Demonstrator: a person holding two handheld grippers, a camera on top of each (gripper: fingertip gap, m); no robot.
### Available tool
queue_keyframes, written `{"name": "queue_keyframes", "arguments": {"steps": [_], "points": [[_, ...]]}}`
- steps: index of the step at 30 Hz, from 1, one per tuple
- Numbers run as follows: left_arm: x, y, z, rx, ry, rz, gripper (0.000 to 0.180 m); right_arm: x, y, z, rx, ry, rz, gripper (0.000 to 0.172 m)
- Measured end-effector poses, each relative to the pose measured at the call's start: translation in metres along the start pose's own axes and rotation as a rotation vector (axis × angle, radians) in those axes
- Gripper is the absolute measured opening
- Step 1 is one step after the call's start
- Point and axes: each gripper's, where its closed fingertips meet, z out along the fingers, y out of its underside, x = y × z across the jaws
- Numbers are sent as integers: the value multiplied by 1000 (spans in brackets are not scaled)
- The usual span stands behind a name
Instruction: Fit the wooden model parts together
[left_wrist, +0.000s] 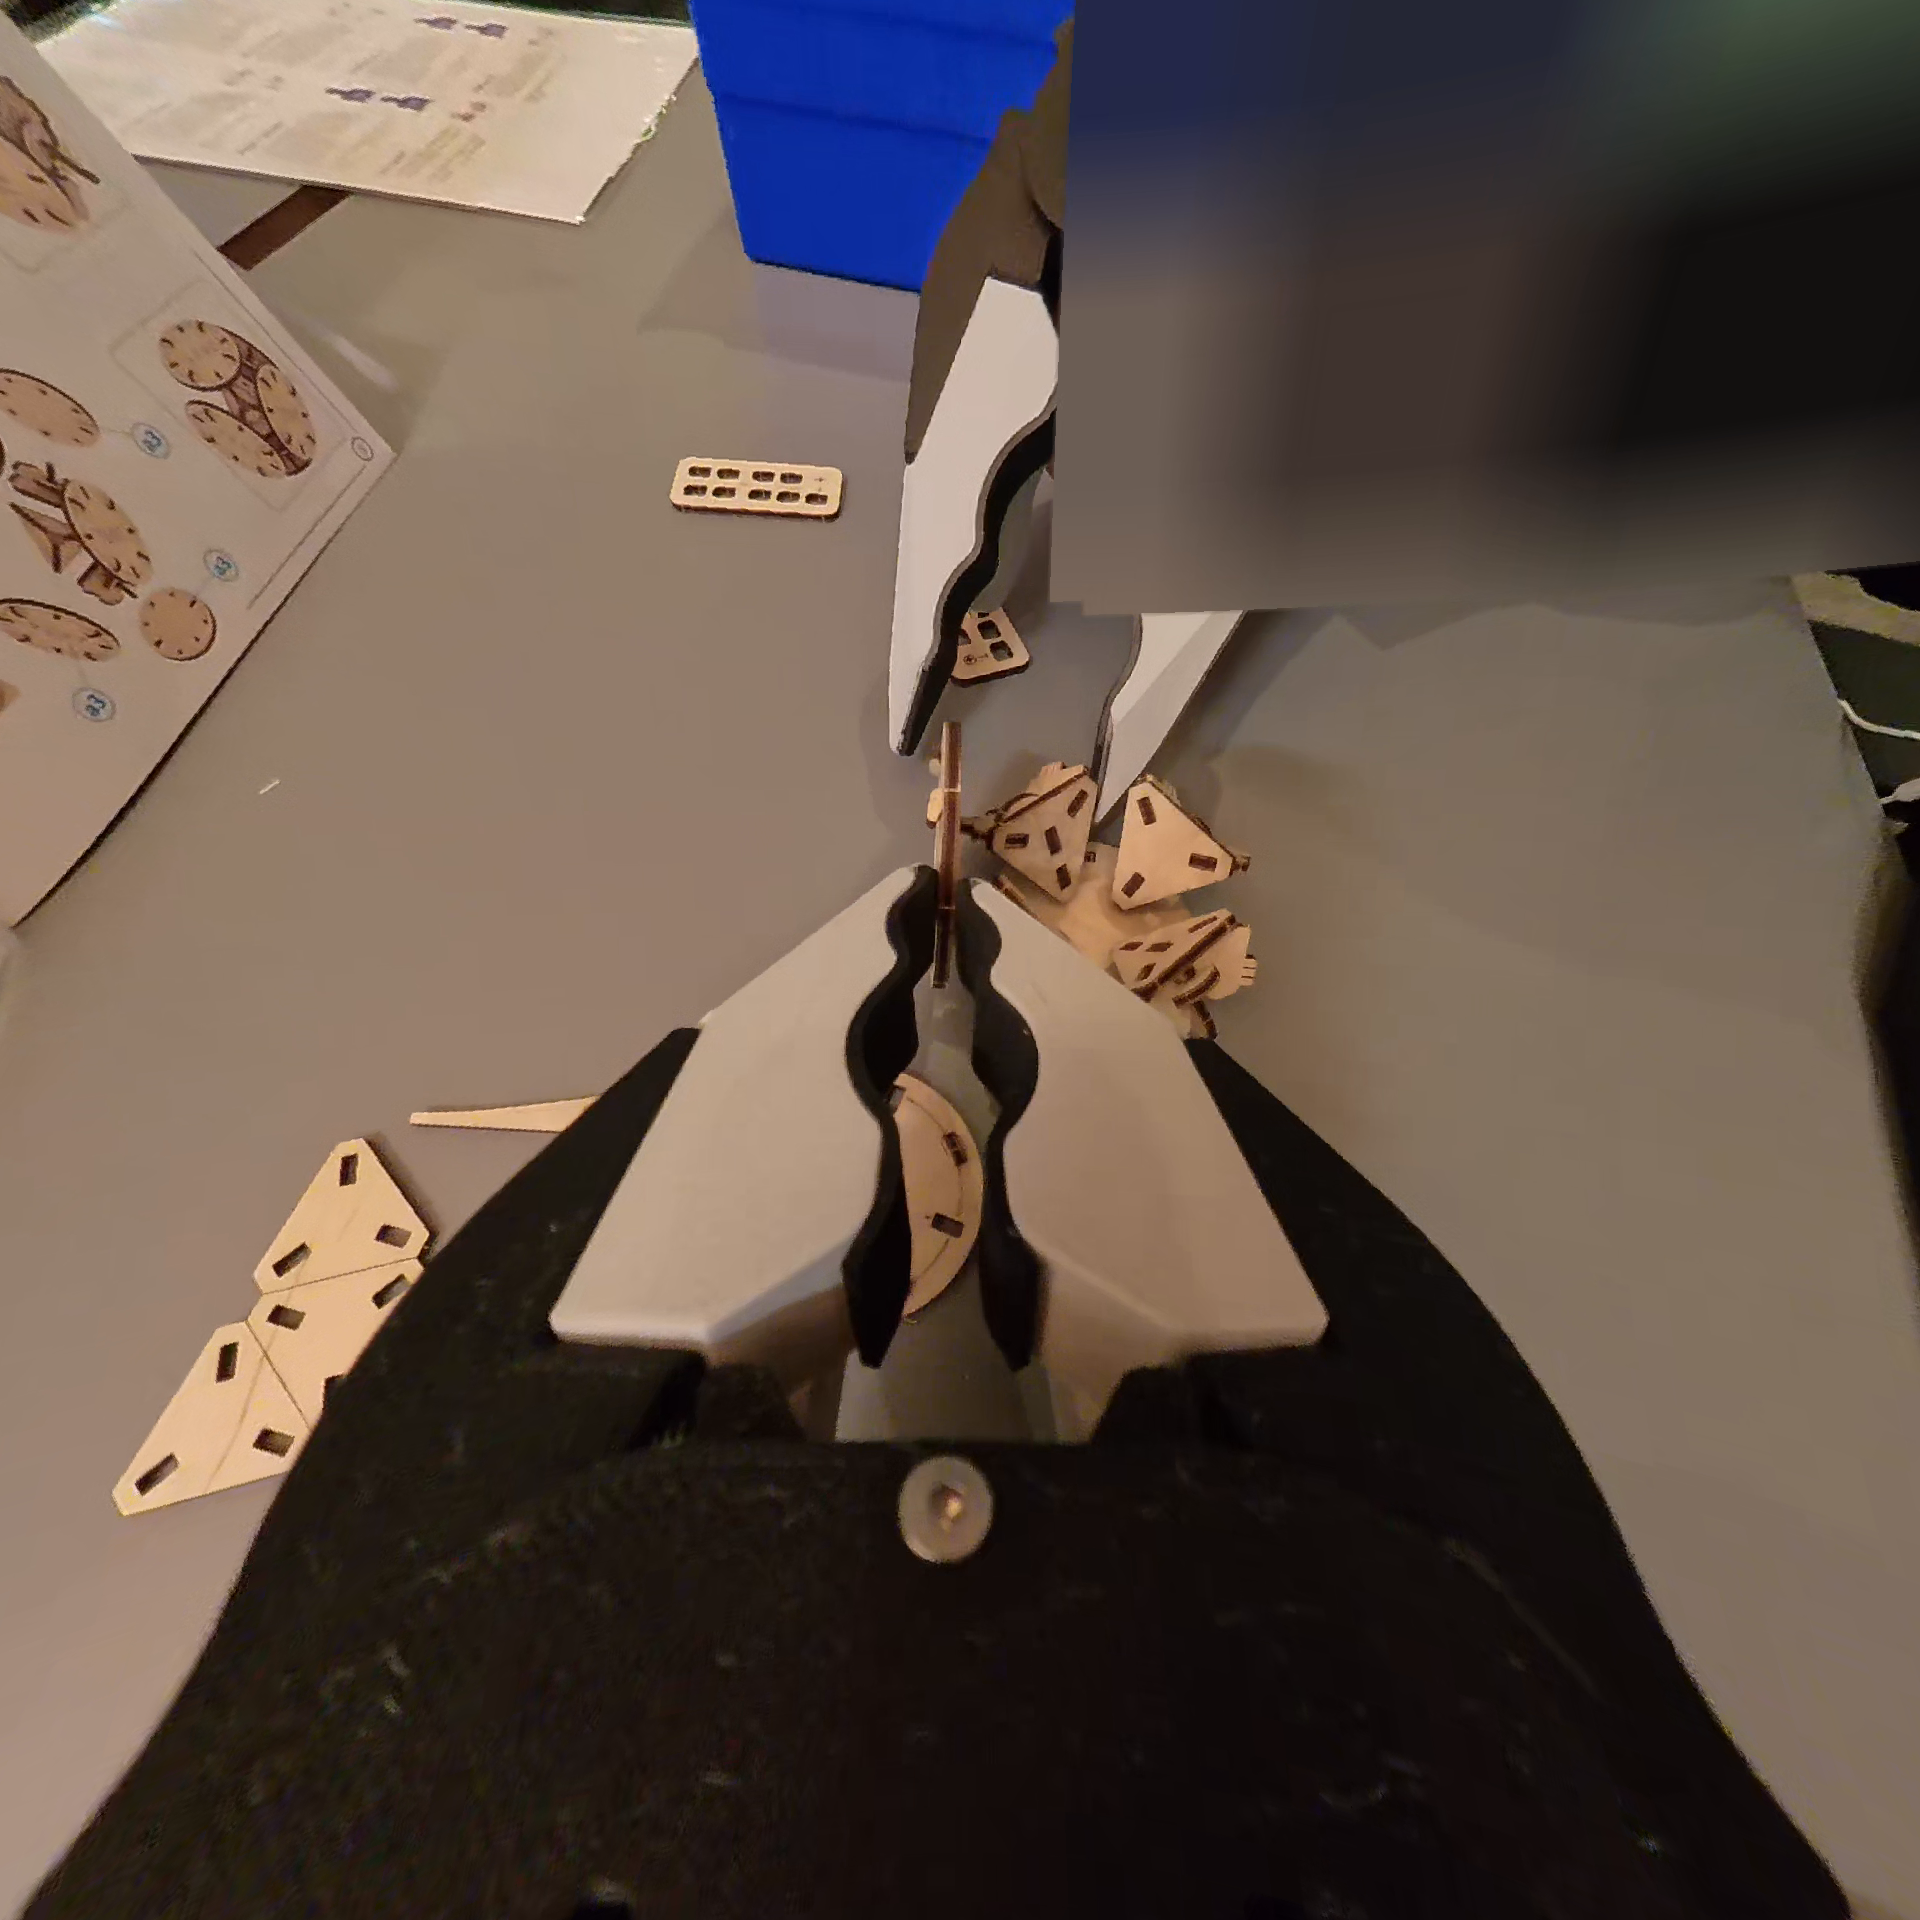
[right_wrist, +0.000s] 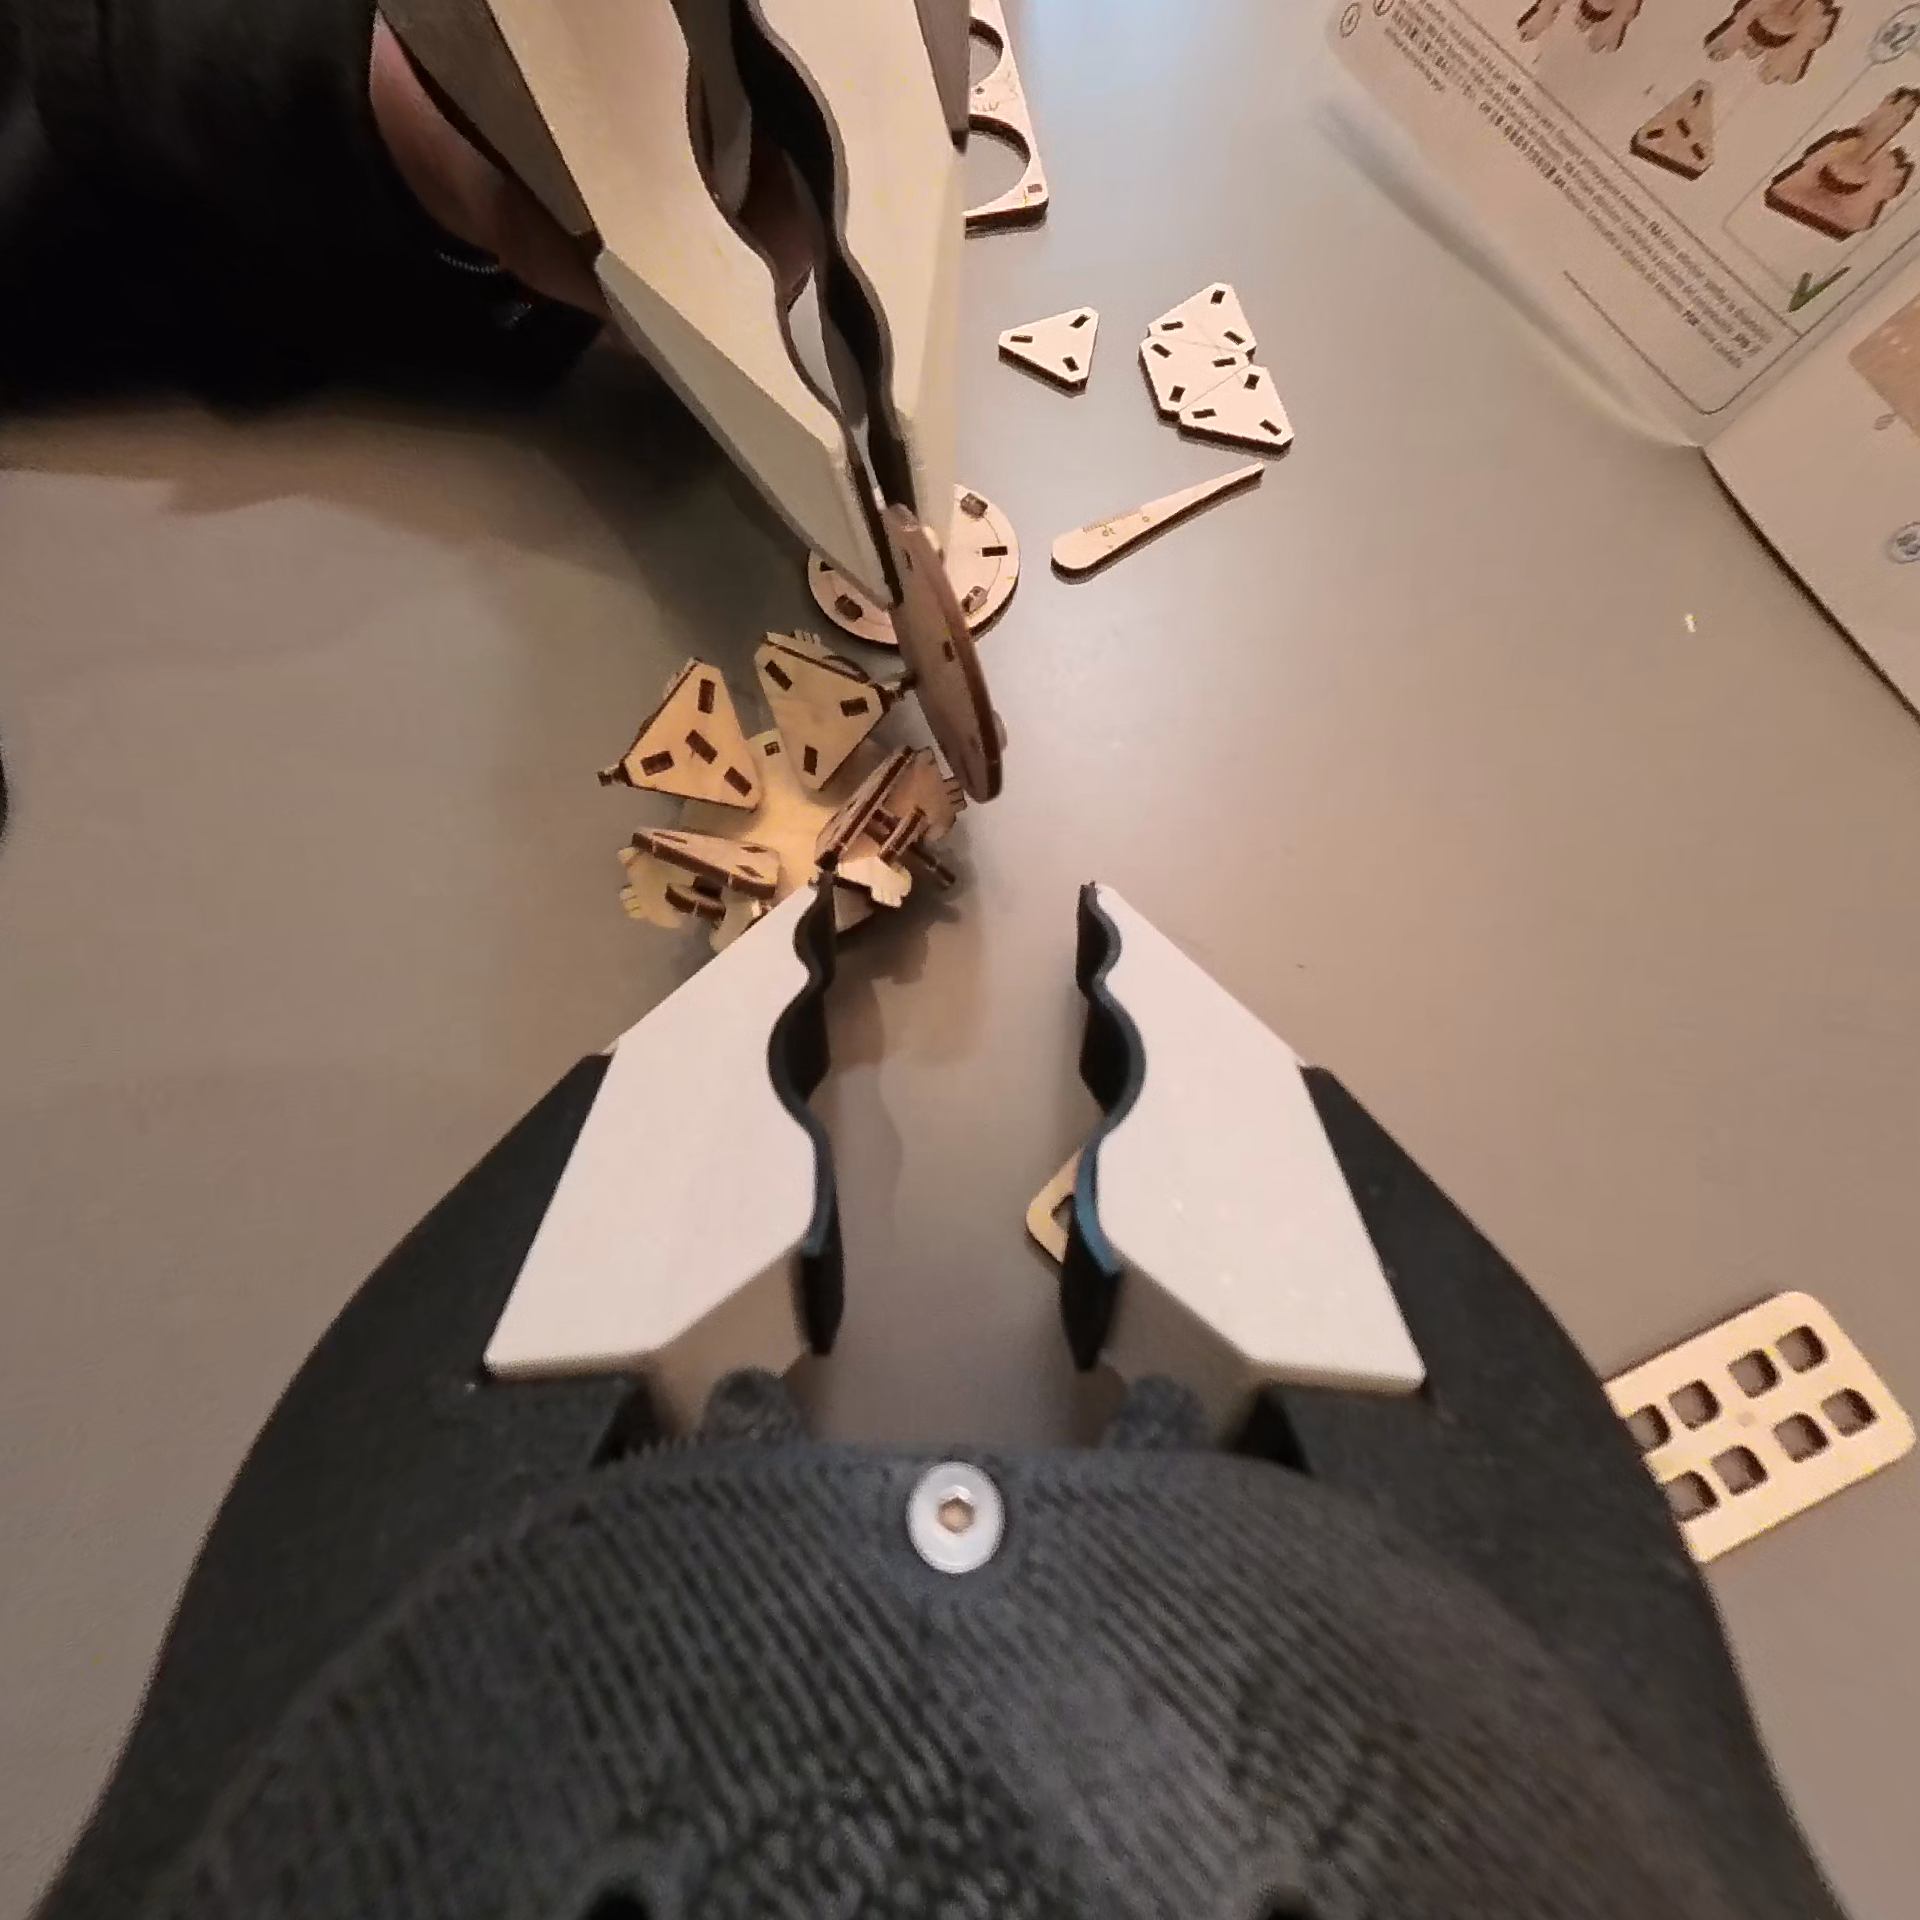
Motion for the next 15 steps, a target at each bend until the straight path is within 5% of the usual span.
{"name": "queue_keyframes", "arguments": {"steps": [15], "points": [[0,1,-1,13,5,-26,0,0,0,1,-1,6,13,45]]}}
